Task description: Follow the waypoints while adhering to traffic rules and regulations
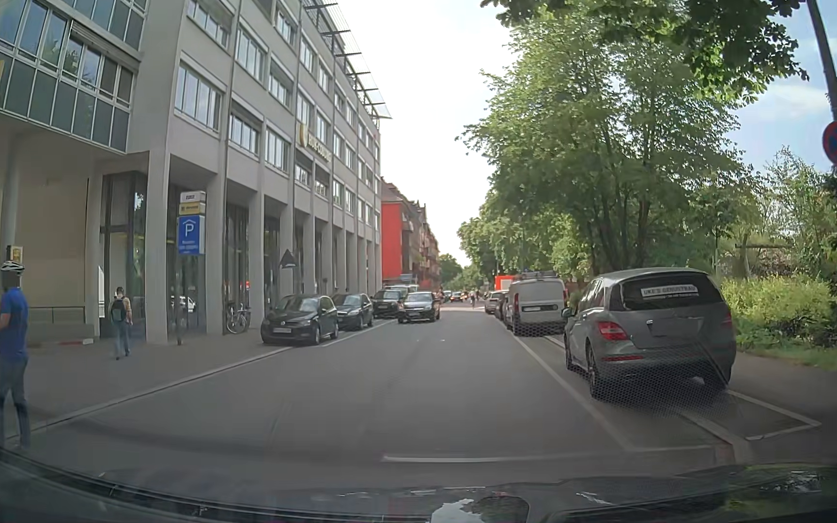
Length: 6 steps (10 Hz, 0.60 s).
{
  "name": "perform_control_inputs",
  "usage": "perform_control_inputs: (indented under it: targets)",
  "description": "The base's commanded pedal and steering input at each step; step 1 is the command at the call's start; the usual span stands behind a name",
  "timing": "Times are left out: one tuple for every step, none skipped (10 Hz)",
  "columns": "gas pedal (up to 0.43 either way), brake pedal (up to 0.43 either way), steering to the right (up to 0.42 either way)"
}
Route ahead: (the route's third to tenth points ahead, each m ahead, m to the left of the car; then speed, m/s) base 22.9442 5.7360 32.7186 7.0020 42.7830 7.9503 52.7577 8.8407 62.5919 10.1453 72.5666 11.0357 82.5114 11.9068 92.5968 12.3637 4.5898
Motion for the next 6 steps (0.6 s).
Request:
perform_control_inputs:
  targets:
    - [0.008,0.000,-0.002]
    - [0.008,0.000,-0.007]
    - [0.008,0.000,-0.008]
    - [0.008,0.000,-0.005]
    - [0.000,0.000,-0.002]
    - [0.067,0.000,0.001]
